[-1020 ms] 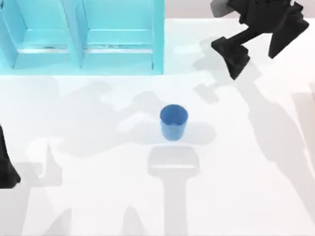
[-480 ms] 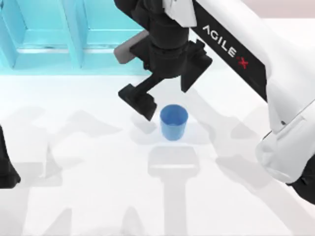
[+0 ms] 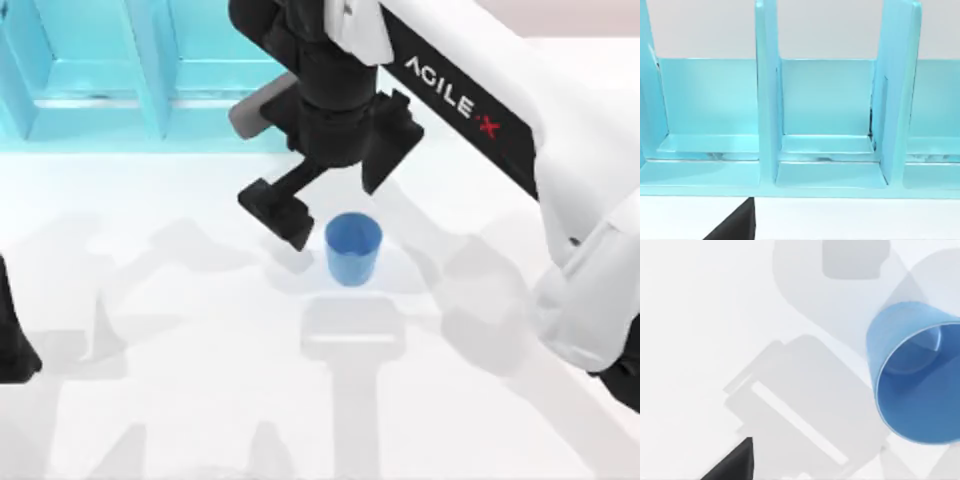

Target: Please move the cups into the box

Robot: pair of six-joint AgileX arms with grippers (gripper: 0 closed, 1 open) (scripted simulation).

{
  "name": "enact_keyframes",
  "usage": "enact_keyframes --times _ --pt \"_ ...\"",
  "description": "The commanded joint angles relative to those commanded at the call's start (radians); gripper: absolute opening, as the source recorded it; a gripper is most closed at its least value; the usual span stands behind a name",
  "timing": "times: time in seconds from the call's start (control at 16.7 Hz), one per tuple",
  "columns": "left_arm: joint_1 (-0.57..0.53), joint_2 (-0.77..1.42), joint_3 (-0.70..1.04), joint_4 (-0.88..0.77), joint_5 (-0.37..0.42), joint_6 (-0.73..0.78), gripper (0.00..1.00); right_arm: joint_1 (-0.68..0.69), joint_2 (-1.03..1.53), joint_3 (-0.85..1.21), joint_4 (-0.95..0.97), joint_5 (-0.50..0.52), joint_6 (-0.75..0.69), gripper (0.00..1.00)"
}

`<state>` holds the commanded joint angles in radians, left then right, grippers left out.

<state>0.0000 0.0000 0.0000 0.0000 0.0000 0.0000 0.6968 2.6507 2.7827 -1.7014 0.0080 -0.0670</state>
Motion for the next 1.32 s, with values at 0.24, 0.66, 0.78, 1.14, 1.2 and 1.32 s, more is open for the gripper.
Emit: enact_keyframes --times 0.24,0.66,0.78,1.14,1.2,1.32 --pt "0.000 0.000 0.000 0.000 0.000 0.000 1.00 0.001 -0.062 -0.251 0.186 -0.001 0.000 1.00" --pt "0.000 0.000 0.000 0.000 0.000 0.000 1.00 0.003 -0.133 -0.576 0.442 -0.002 0.002 1.00" --pt "0.000 0.000 0.000 0.000 0.000 0.000 1.00 0.003 -0.134 -0.583 0.448 -0.002 0.002 1.00" --pt "0.000 0.000 0.000 0.000 0.000 0.000 1.00 0.003 -0.134 -0.583 0.448 -0.002 0.002 0.70" --pt "0.000 0.000 0.000 0.000 0.000 0.000 1.00 0.003 -0.134 -0.583 0.448 -0.002 0.002 0.62" --pt "0.000 0.000 0.000 0.000 0.000 0.000 1.00 0.003 -0.134 -0.583 0.448 -0.002 0.002 0.47"
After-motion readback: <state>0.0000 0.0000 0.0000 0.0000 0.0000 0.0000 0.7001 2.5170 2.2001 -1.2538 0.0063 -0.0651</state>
